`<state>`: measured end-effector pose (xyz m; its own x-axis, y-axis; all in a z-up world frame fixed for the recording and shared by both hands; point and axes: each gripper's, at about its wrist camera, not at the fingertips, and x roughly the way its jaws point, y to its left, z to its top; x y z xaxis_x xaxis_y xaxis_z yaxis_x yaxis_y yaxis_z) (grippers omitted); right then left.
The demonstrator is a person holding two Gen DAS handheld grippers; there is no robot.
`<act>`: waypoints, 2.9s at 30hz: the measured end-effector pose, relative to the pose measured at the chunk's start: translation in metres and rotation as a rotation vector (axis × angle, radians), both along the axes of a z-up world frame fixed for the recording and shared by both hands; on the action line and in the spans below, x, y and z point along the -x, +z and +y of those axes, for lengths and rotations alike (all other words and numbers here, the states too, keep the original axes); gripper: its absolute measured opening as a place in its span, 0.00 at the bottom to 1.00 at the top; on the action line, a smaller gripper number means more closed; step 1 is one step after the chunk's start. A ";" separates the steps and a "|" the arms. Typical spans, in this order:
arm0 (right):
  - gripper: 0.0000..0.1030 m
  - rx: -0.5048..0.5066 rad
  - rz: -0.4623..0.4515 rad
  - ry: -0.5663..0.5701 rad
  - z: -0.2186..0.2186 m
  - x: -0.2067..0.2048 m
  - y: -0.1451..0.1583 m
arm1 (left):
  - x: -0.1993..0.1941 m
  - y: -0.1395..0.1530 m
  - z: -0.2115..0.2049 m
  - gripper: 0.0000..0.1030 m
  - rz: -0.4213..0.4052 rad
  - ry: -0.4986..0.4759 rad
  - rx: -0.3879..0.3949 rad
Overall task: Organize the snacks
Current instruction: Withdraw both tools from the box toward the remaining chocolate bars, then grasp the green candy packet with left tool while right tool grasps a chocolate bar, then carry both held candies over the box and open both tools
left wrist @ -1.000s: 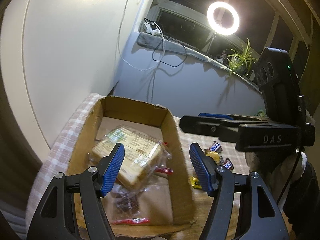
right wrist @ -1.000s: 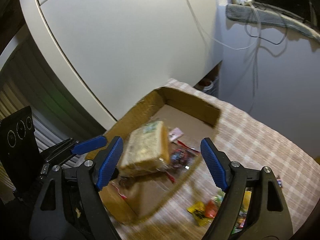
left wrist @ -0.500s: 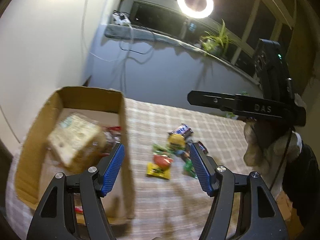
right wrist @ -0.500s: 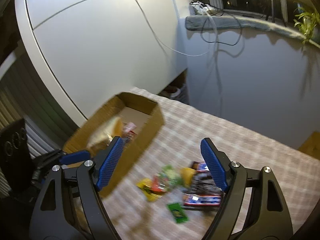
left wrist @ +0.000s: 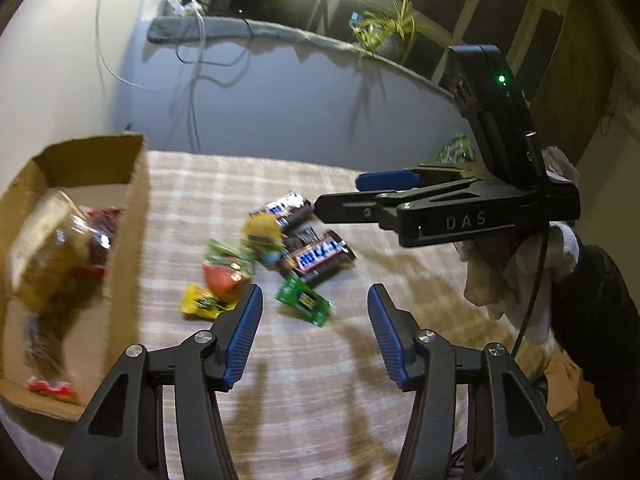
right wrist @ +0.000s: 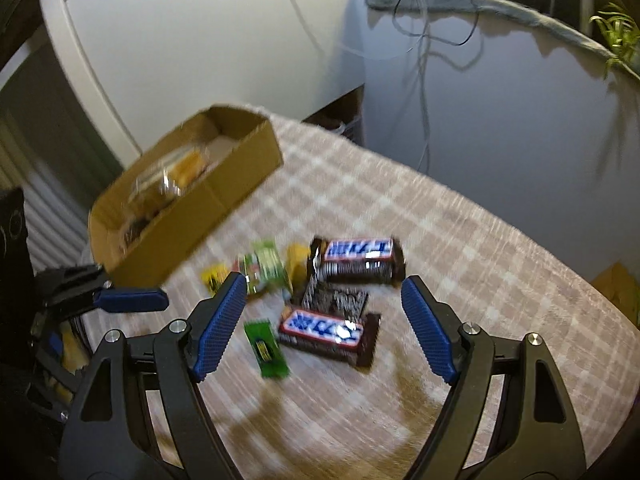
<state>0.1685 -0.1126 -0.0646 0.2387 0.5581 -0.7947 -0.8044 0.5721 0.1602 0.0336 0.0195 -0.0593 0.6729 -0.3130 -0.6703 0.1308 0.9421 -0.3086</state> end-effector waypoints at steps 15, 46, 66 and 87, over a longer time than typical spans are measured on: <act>0.61 0.083 0.008 0.233 0.013 -0.005 -0.039 | -0.026 -0.044 -0.025 0.46 0.129 0.041 -0.017; 0.31 0.106 0.073 0.270 0.005 0.004 -0.055 | -0.045 -0.055 -0.048 0.07 0.103 0.023 -0.138; 0.29 -0.037 0.062 0.071 -0.046 0.016 -0.028 | -0.035 -0.035 -0.025 0.04 0.044 0.070 -0.078; 0.29 -0.137 -0.029 0.090 0.029 0.041 0.044 | 0.013 0.024 0.054 0.04 -0.105 0.215 -0.073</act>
